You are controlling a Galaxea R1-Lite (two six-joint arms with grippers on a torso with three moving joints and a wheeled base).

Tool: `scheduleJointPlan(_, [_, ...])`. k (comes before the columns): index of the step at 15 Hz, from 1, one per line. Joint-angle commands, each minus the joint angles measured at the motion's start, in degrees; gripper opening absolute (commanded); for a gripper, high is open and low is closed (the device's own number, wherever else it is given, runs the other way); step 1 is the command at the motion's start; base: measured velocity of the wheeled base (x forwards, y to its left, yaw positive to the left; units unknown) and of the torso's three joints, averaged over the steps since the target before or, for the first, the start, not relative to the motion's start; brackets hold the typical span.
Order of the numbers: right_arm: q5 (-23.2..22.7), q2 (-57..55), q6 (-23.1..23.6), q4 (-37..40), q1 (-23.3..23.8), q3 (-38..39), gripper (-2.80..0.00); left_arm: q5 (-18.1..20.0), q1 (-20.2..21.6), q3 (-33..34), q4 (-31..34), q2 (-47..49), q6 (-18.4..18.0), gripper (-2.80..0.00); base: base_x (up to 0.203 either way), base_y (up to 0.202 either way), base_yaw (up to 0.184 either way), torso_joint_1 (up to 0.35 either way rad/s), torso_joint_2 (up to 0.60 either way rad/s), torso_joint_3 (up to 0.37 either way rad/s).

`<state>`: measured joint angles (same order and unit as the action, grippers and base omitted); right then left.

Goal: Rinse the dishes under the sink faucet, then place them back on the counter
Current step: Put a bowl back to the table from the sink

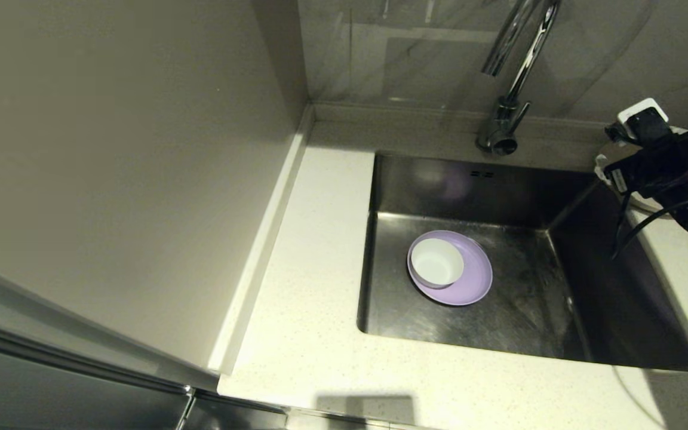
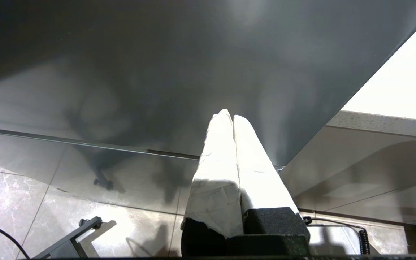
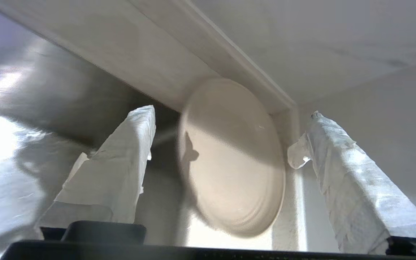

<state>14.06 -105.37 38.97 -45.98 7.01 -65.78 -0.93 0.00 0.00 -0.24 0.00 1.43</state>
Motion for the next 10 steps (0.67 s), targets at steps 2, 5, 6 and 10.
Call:
scheduleJointPlan(2, [-0.5, 8.8, -1.0, 8.4, -2.0, 3.1, 0.00, 0.0, 0.0, 0.0, 0.0, -0.2, 0.0, -2.80, 0.000, 0.000, 0.000, 0.000, 0.00, 0.000])
scheduleJointPlan(5, [-9.5, 17.3, -2.6, 34.6, -1.9, 2.8, 0.00, 0.0, 0.0, 0.0, 0.0, -0.2, 0.1, -2.80, 0.000, 0.000, 0.000, 0.000, 0.00, 0.000])
scheduleJointPlan(6, [-11.5, 20.3, -2.8, 41.9, -1.8, 2.5, 0.00, 0.0, 0.0, 0.0, 0.0, -0.2, 0.0, -2.80, 0.000, 0.000, 0.000, 0.000, 0.00, 0.000])
scheduleJointPlan(10, [-16.1, 27.9, -0.4, 47.6, -1.6, 9.3, 0.00, 0.0, 0.0, 0.0, 0.0, -0.2, 0.1, -2.80, 0.000, 0.000, 0.000, 0.000, 0.00, 0.000])
